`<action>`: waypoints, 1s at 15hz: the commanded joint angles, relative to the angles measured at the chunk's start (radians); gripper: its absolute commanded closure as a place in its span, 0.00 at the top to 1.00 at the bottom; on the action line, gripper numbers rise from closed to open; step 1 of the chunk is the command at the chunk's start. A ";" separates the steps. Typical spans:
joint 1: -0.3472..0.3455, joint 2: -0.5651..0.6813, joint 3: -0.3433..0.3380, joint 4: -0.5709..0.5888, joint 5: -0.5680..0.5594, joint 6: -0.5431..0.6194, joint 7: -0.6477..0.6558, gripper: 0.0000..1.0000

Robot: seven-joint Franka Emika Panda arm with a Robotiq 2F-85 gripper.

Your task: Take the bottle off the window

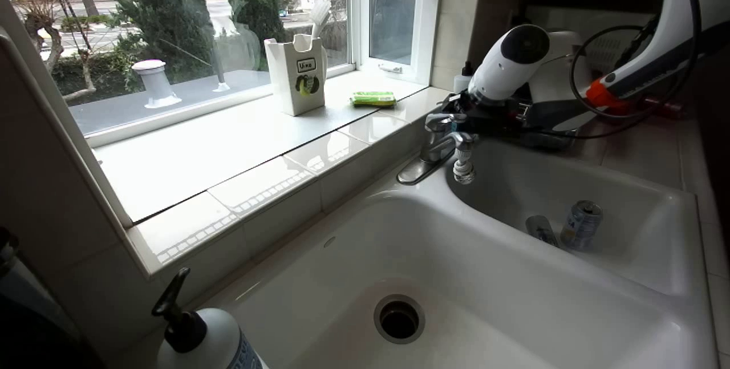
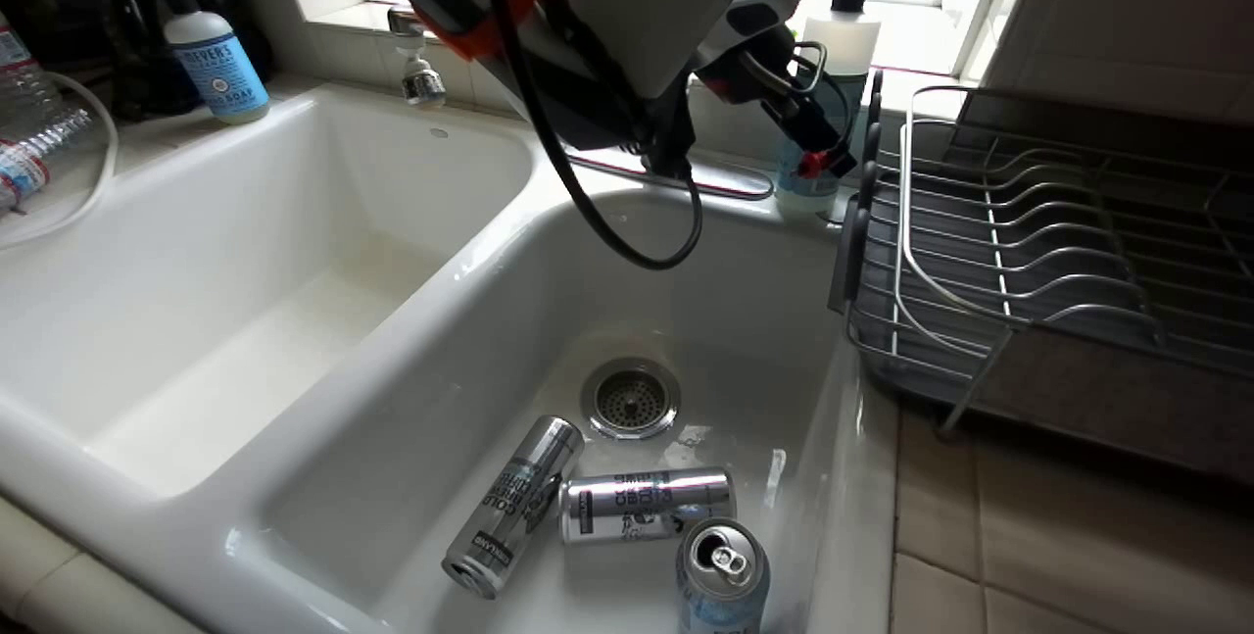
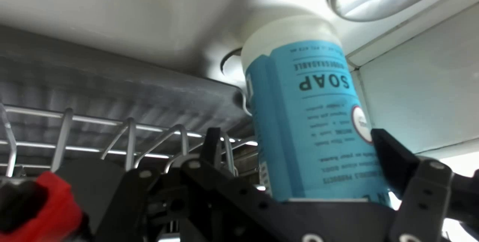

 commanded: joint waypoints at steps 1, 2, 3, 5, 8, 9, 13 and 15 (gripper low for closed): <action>-0.015 -0.029 0.008 -0.041 0.073 0.009 -0.080 1.00; -0.015 -0.032 0.010 -0.048 0.097 0.004 -0.103 1.00; -0.016 -0.037 0.012 -0.058 0.126 -0.003 -0.130 1.00; -0.016 -0.043 0.016 -0.072 0.178 -0.011 -0.182 1.00; -0.018 -0.055 0.022 -0.091 0.257 -0.016 -0.257 1.00; -0.016 -0.059 0.022 -0.094 0.276 -0.022 -0.271 1.00; -0.015 -0.060 0.019 -0.093 0.329 -0.009 -0.296 1.00; -0.013 -0.066 0.023 -0.099 0.363 -0.029 -0.327 1.00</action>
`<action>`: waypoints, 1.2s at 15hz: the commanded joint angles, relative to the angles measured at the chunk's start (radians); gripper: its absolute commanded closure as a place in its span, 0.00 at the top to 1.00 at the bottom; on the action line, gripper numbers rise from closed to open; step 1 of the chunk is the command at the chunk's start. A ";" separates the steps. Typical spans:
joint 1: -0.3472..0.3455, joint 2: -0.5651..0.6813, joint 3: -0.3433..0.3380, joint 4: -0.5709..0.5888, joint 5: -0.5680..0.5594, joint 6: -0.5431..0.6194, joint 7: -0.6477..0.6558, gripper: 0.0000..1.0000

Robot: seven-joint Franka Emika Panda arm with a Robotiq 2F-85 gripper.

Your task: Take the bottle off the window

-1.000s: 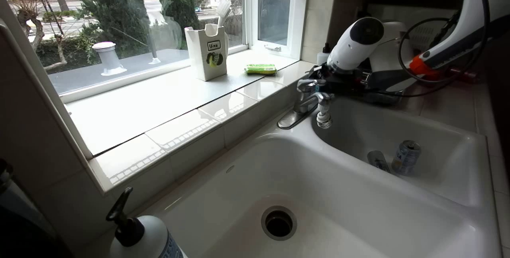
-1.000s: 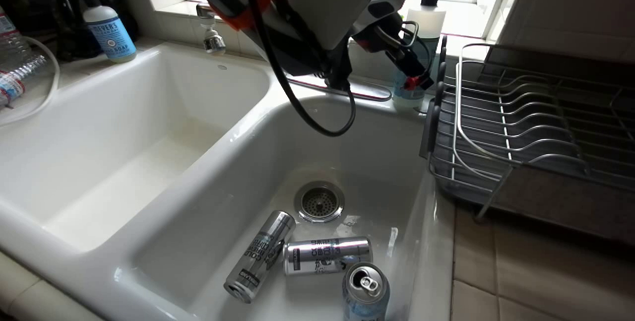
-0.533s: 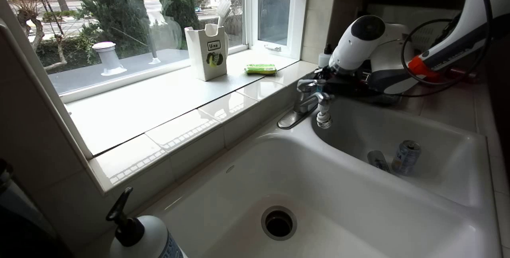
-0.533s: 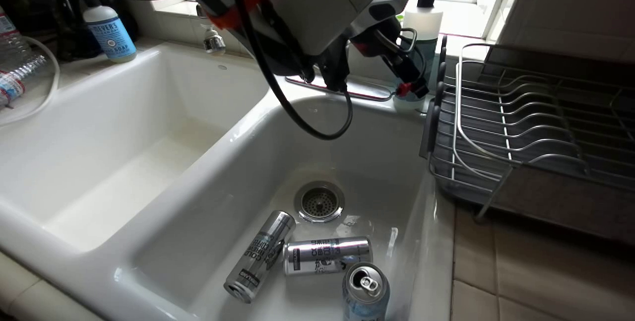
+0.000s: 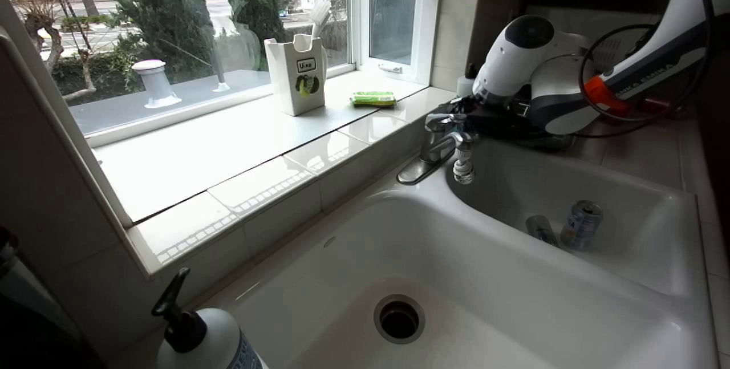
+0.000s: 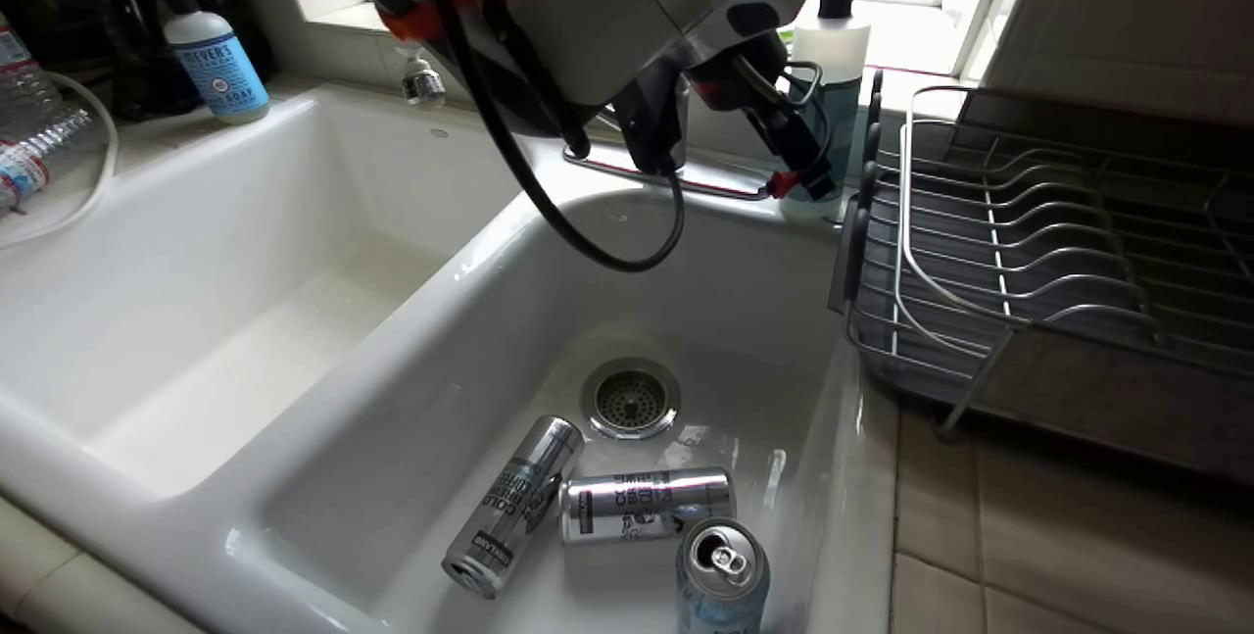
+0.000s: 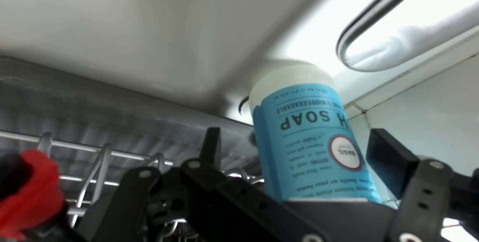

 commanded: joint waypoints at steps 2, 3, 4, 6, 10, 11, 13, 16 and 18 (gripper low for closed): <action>-0.012 -0.043 0.021 -0.048 0.115 -0.036 -0.105 1.00; 0.076 -0.054 -0.069 -0.057 0.171 -0.033 -0.151 1.00; 0.086 -0.060 -0.078 -0.063 0.198 -0.037 -0.176 1.00; 0.115 -0.075 -0.111 -0.075 0.239 -0.027 -0.232 1.00; 0.155 -0.096 -0.150 -0.092 0.305 -0.001 -0.328 1.00; 0.160 -0.103 -0.151 -0.099 0.333 0.001 -0.362 1.00; 0.168 -0.116 -0.154 -0.112 0.391 0.003 -0.434 1.00; 0.177 -0.141 -0.152 -0.142 0.512 -0.004 -0.590 1.00; 0.187 -0.164 -0.161 -0.157 0.540 -0.026 -0.659 1.00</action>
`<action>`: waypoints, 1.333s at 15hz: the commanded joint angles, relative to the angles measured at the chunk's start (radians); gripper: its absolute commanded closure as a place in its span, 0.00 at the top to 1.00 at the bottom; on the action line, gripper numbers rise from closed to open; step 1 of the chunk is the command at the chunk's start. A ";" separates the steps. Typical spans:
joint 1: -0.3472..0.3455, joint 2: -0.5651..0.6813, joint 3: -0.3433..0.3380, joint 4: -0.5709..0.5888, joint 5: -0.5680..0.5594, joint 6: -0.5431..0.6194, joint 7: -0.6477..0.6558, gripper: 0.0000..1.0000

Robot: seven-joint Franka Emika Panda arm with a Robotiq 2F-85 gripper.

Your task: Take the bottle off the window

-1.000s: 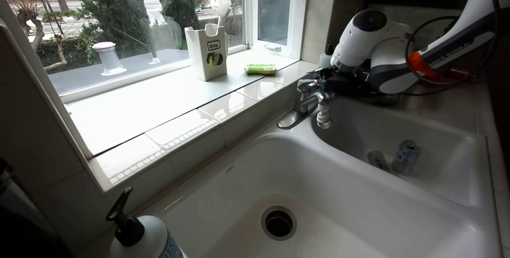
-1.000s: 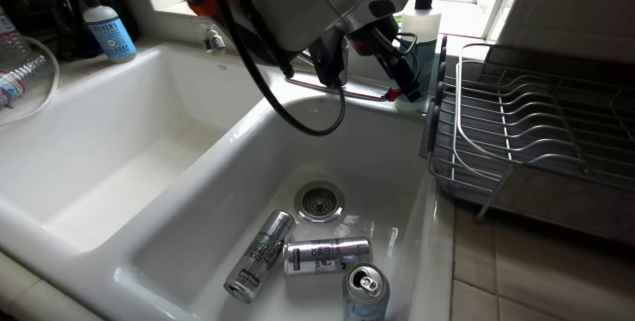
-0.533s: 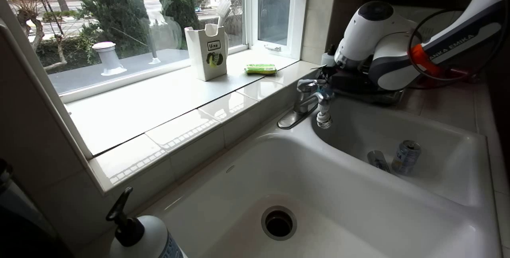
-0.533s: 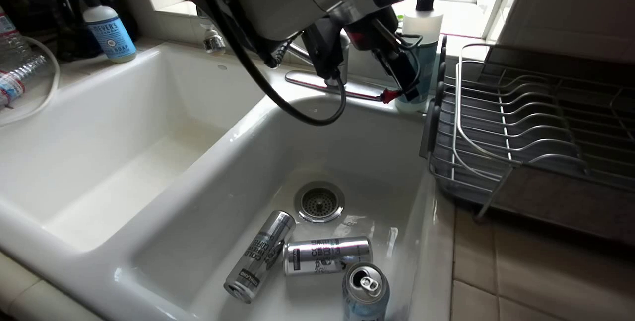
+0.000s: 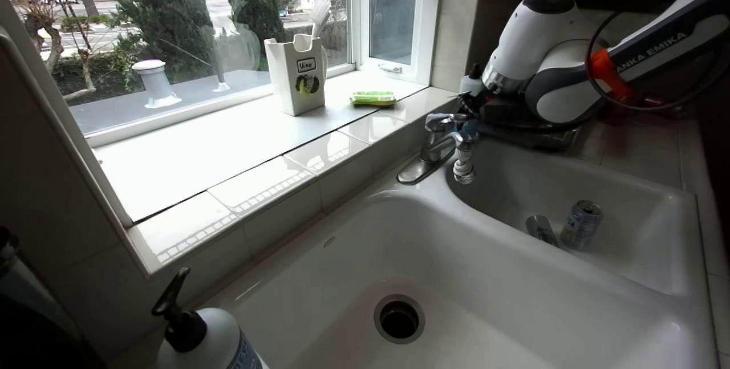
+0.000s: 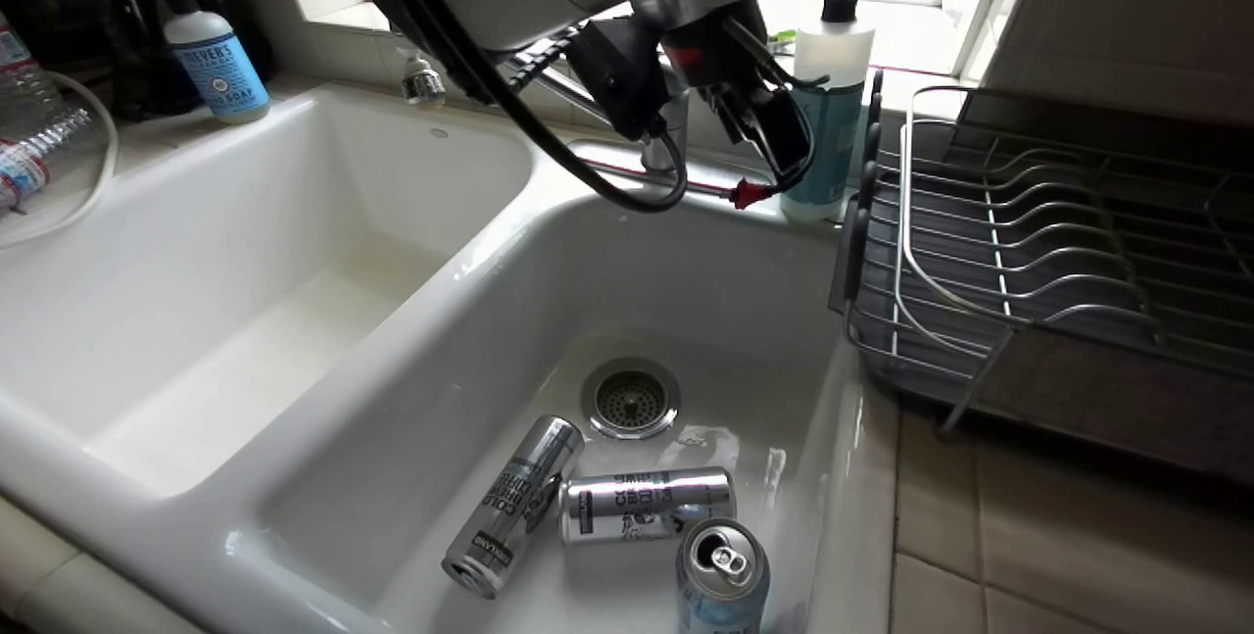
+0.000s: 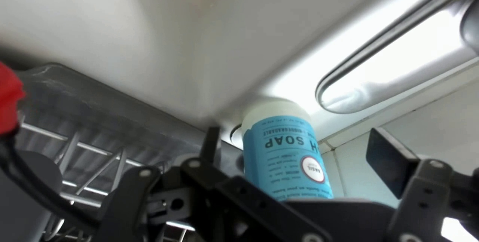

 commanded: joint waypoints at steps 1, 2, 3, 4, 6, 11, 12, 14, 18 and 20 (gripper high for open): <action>0.034 -0.074 -0.034 -0.066 0.071 -0.029 -0.137 1.00; 0.036 -0.088 -0.040 -0.073 0.068 -0.035 -0.155 1.00; 0.039 -0.105 -0.044 -0.082 0.055 -0.045 -0.162 1.00; 0.039 -0.126 -0.043 -0.094 0.058 -0.051 -0.185 1.00; 0.038 -0.168 -0.040 -0.116 0.040 -0.069 -0.210 1.00; 0.021 -0.305 -0.011 -0.190 0.009 -0.131 -0.274 1.00; 0.019 -0.334 -0.005 -0.210 0.019 -0.133 -0.297 1.00; 0.022 -0.385 0.010 -0.241 0.063 -0.121 -0.342 1.00; 0.018 -0.490 0.045 -0.304 0.111 -0.123 -0.401 1.00; 0.009 -0.539 0.068 -0.333 0.122 -0.131 -0.441 1.00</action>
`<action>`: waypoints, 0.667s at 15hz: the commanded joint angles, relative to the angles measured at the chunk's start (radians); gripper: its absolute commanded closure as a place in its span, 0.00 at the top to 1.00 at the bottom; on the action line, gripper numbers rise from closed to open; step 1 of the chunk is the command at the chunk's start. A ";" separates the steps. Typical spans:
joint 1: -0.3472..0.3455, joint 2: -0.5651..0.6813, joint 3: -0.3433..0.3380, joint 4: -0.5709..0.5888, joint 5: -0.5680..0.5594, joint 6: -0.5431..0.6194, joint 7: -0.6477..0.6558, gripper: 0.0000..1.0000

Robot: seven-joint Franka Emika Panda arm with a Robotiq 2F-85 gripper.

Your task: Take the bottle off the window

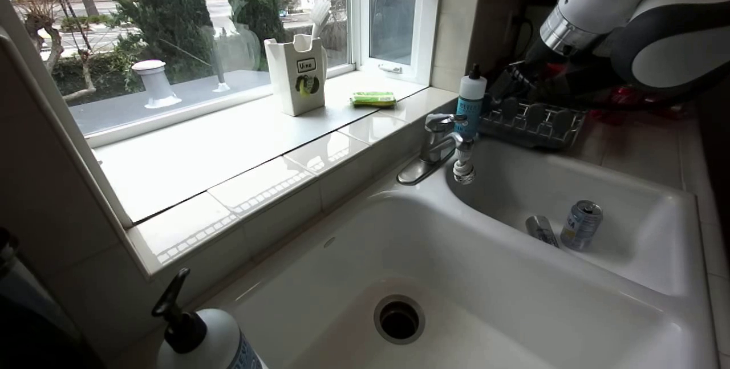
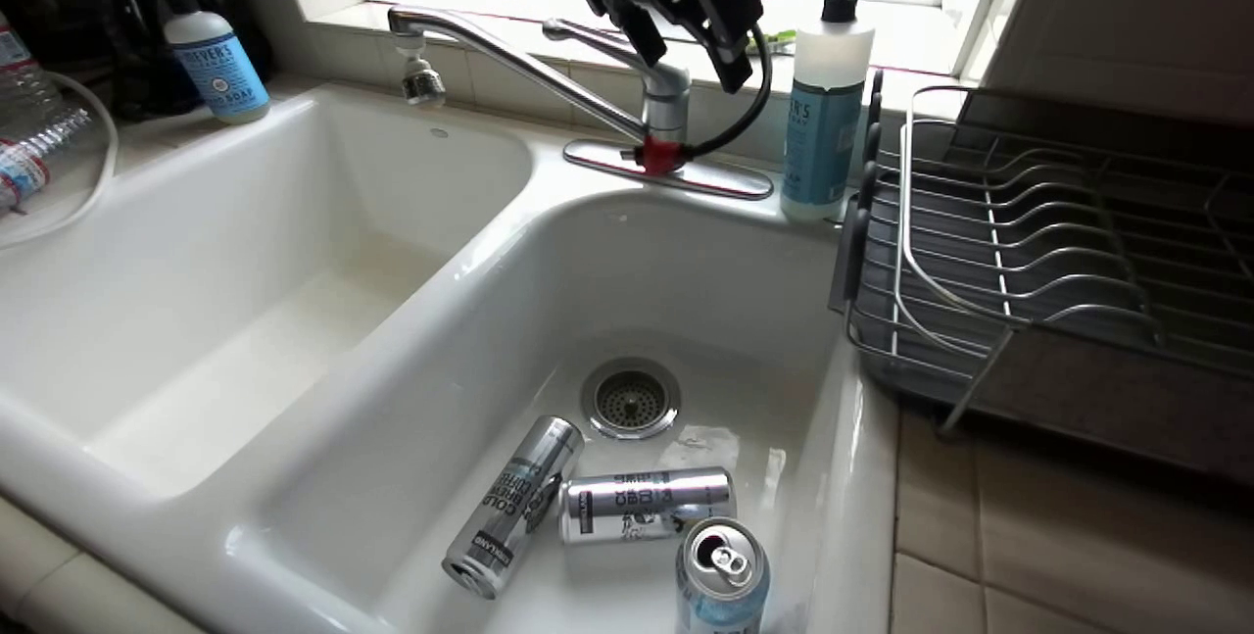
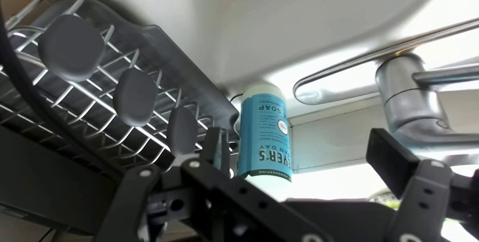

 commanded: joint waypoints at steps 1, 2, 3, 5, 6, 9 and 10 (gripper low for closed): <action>-0.017 -0.124 0.044 -0.089 0.056 -0.028 -0.082 1.00; -0.021 -0.147 0.054 -0.100 0.064 -0.037 -0.093 1.00; -0.031 -0.170 0.073 -0.108 0.064 -0.051 -0.081 1.00; -0.046 -0.221 0.099 -0.131 0.066 -0.079 -0.070 1.00; -0.051 -0.243 0.110 -0.139 0.071 -0.090 -0.064 1.00; -0.068 -0.213 0.126 -0.109 0.084 -0.073 -0.075 1.00; -0.069 -0.232 0.131 -0.118 0.092 -0.077 -0.076 1.00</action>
